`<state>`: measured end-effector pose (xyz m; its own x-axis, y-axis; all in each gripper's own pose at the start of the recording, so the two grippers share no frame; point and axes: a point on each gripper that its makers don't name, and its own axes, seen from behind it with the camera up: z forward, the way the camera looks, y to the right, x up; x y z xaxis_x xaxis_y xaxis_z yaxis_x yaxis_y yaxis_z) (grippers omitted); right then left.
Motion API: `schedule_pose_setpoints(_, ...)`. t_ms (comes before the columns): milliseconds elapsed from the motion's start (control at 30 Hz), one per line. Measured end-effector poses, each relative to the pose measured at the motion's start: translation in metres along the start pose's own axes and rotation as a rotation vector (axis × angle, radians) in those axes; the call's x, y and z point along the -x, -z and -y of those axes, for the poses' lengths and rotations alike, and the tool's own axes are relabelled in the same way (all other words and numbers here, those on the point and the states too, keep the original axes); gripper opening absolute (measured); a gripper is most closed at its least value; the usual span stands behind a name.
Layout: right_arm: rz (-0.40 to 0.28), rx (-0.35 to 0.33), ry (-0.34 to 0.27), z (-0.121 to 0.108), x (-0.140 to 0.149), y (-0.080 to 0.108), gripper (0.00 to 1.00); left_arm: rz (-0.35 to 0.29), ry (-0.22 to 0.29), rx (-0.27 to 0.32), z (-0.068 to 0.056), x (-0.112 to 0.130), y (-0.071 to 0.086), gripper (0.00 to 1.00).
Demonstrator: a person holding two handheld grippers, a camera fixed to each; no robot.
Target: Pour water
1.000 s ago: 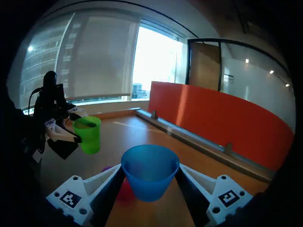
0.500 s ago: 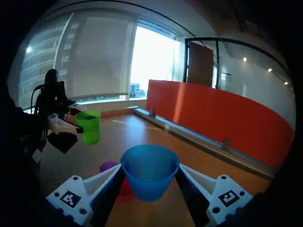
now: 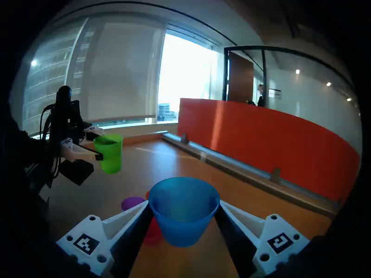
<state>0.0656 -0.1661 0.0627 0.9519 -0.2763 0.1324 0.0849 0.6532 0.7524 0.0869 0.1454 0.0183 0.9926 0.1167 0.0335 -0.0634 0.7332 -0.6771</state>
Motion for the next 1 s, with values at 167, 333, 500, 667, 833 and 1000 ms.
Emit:
schedule_pose_setpoints(167,-0.002,0.003,-0.007,-0.001,0.001,0.001,0.90,0.008,-0.002,-0.003,0.003,0.002,0.002,0.83)
schedule_pose_setpoints(333,0.002,0.003,-0.006,-0.001,0.003,0.000,0.90,0.016,-0.003,-0.006,0.005,0.004,0.002,0.83)
schedule_pose_setpoints(500,0.009,0.001,-0.009,0.000,0.007,-0.001,0.90,0.035,-0.003,-0.005,0.006,0.011,0.002,0.83)
schedule_pose_setpoints(667,0.022,-0.003,-0.014,0.002,0.014,-0.001,0.90,0.063,-0.008,-0.002,0.005,0.020,0.003,0.83)
schedule_pose_setpoints(833,0.035,-0.010,-0.018,0.003,0.021,-0.002,0.90,0.087,-0.003,0.002,0.004,0.029,0.004,0.83)
schedule_pose_setpoints(1000,0.046,-0.021,-0.020,0.007,0.027,-0.001,0.90,0.116,-0.006,0.008,0.003,0.040,0.006,0.83)
